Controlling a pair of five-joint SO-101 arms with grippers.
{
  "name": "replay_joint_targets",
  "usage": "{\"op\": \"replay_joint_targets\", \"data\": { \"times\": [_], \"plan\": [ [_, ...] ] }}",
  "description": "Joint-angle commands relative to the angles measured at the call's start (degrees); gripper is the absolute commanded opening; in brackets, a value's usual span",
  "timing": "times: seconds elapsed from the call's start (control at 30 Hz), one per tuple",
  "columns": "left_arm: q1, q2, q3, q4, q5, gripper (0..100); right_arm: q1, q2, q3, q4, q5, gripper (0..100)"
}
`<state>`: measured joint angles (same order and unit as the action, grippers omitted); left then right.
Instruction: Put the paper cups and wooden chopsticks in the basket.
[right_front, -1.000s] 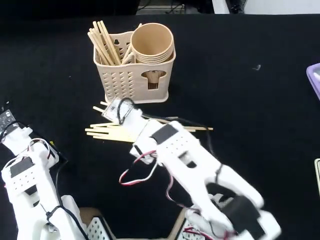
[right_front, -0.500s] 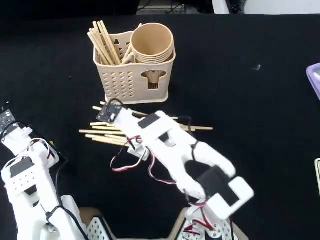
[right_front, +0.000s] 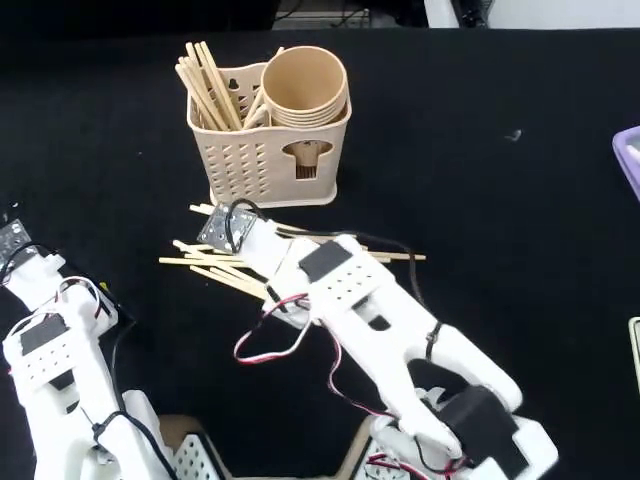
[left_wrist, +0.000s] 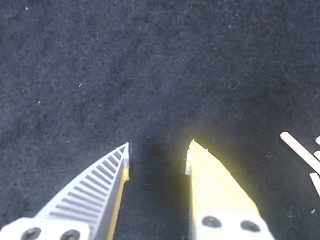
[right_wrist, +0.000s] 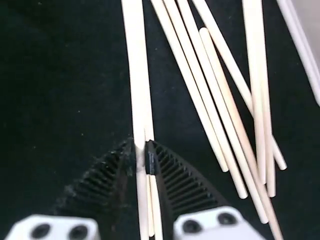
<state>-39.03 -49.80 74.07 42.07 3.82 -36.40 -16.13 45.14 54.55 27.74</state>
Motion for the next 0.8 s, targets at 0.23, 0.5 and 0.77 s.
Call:
{"op": "replay_joint_targets", "data": {
  "times": [0.23,0.5,0.77],
  "plan": [
    [0.8,-0.8,-3.3,-0.8,0.2,19,-0.7,5.9,2.6,-6.7,0.5,17.3],
    [0.8,-0.8,-3.3,-0.8,0.2,19,-0.7,13.1,-1.2,-6.2,0.7,19.6],
    [0.8,-0.9,-3.3,-0.8,0.2,19,-0.5,12.5,-3.4,-4.8,0.4,0.8]
  ]
}}
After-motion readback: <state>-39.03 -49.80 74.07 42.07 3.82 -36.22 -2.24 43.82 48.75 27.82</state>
